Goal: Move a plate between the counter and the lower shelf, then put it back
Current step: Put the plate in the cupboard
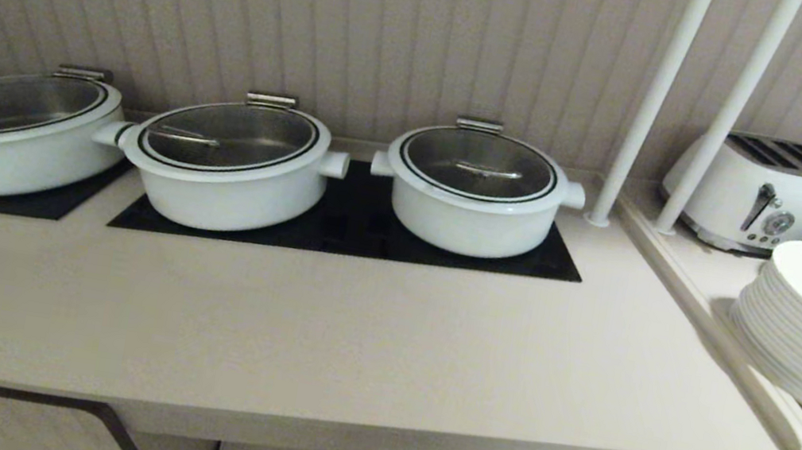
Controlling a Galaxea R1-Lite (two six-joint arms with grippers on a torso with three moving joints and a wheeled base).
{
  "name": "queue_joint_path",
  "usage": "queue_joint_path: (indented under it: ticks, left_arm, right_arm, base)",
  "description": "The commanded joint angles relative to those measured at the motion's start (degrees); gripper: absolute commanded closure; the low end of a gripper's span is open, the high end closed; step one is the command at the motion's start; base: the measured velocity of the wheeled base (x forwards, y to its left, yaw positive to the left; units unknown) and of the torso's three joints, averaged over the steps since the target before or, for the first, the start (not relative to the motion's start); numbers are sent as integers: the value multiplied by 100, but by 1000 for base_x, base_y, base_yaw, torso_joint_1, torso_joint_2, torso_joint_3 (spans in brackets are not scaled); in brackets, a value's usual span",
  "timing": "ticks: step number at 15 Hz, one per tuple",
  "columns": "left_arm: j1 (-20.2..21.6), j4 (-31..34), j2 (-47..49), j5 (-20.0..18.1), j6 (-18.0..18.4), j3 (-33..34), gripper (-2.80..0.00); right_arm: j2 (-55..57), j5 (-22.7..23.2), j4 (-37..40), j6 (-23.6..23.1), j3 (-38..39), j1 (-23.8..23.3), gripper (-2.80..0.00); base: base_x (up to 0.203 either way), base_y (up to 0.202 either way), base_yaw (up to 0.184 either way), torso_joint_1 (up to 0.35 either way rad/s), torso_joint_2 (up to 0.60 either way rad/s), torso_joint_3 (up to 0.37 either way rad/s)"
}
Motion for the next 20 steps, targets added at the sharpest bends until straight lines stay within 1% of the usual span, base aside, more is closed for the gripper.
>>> queue_joint_path:
  ticks: [1, 13, 20]
  left_arm:
    - [0, -3, -2, 2, -5, 0, 0]
    - [0, -3, -2, 2, -5, 0, 0]
    - [0, -3, -2, 2, -5, 0, 0]
  right_arm:
    - [-6, 15, 24, 7, 13, 1, 0]
    - [-13, 15, 32, -2, 39, 1, 0]
    - [-13, 15, 32, -2, 39, 1, 0]
  base:
    - [0, 0, 0, -144, 302, 155]
    - [0, 0, 0, -161, 348, 185]
    - [0, 0, 0, -241, 534, 289]
